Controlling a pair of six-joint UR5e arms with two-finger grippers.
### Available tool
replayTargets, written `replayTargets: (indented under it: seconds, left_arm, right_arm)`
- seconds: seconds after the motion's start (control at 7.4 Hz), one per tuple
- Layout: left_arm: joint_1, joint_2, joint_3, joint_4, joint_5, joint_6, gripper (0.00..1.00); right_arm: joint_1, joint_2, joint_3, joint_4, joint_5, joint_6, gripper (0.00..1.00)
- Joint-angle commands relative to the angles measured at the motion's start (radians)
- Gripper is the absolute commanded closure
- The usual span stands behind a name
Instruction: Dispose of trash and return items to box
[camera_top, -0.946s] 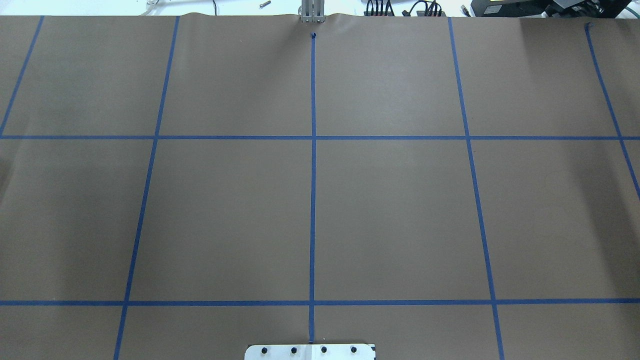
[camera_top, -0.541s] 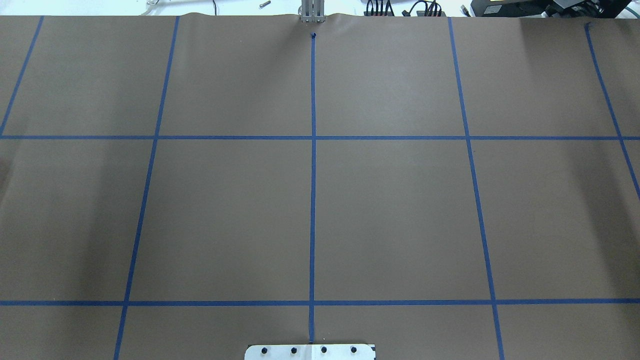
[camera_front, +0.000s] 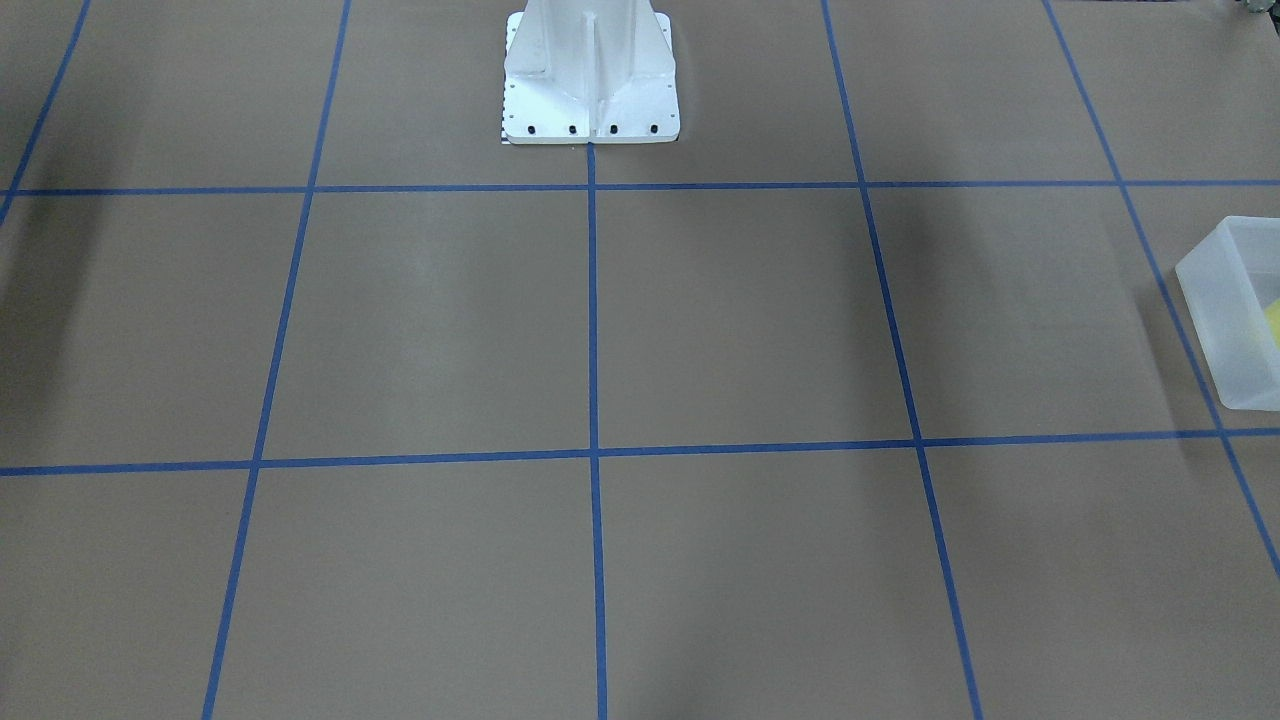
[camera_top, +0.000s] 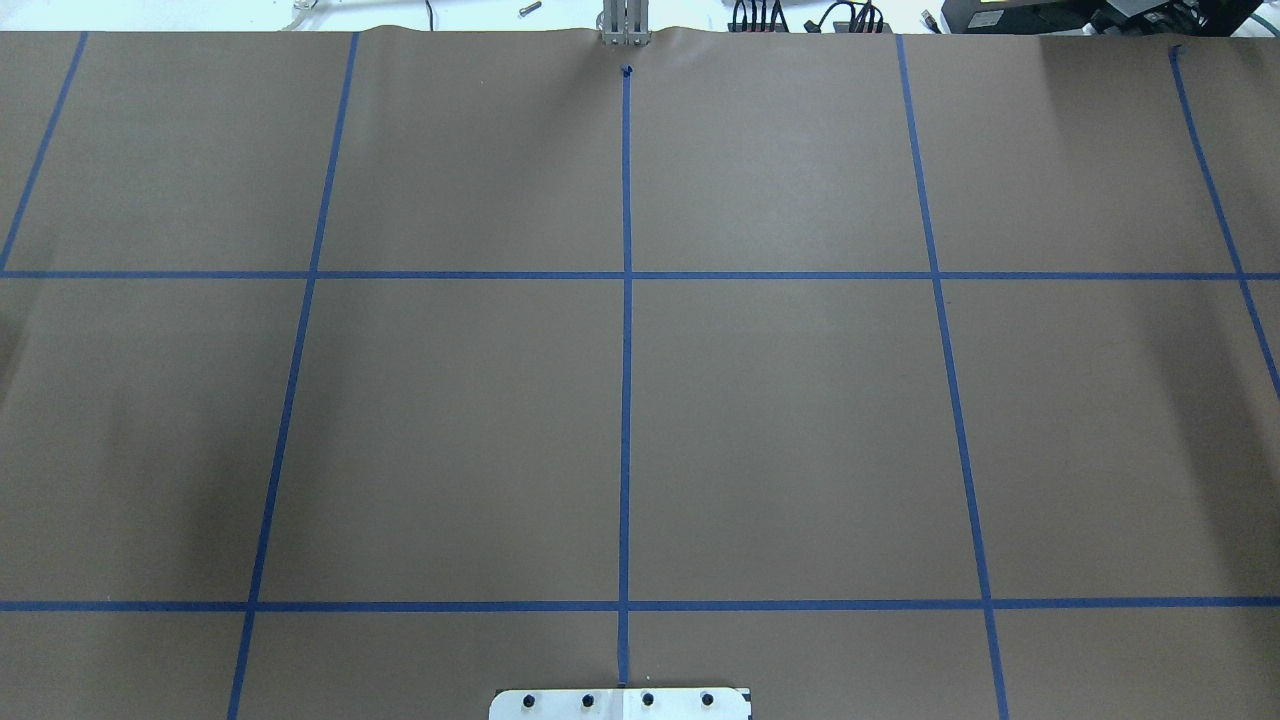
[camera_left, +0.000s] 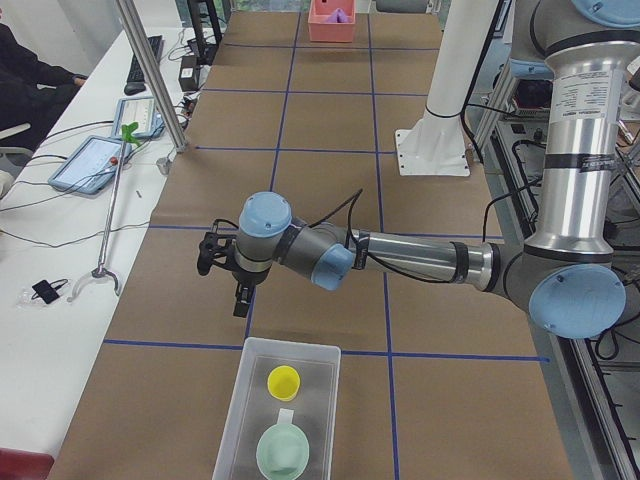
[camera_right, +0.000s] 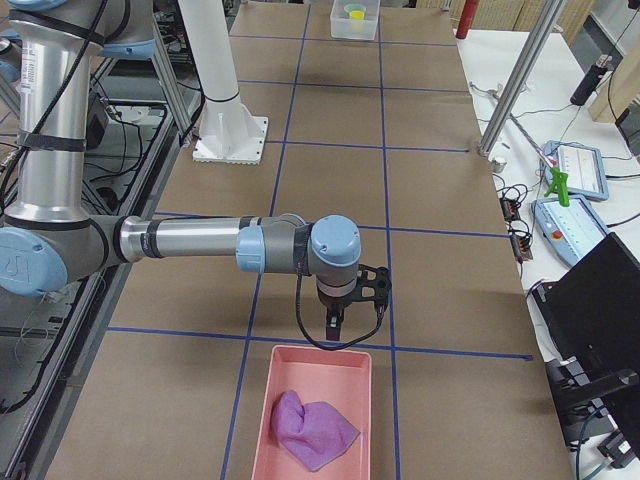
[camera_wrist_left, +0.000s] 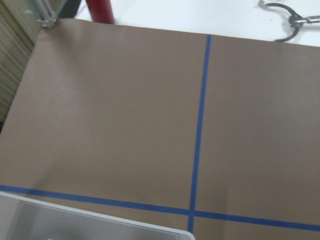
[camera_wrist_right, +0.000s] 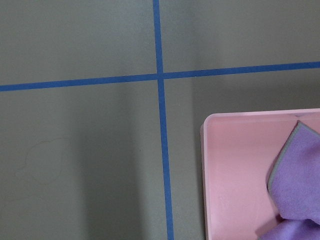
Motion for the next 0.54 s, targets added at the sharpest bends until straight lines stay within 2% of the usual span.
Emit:
replayTargets:
  seconds: [0.0,0.41]
  left_arm:
    - [0.020,0.044,-0.006,0.004,0.000,-0.001,0.01]
    - [0.022,0.035,-0.073,0.144,0.001,0.038,0.01]
  right_arm:
    - [0.001,-0.001,-0.002,0.000,-0.001,0.003,0.00]
    - [0.001,-0.007,-0.002,0.000,-0.001,0.003,0.00]
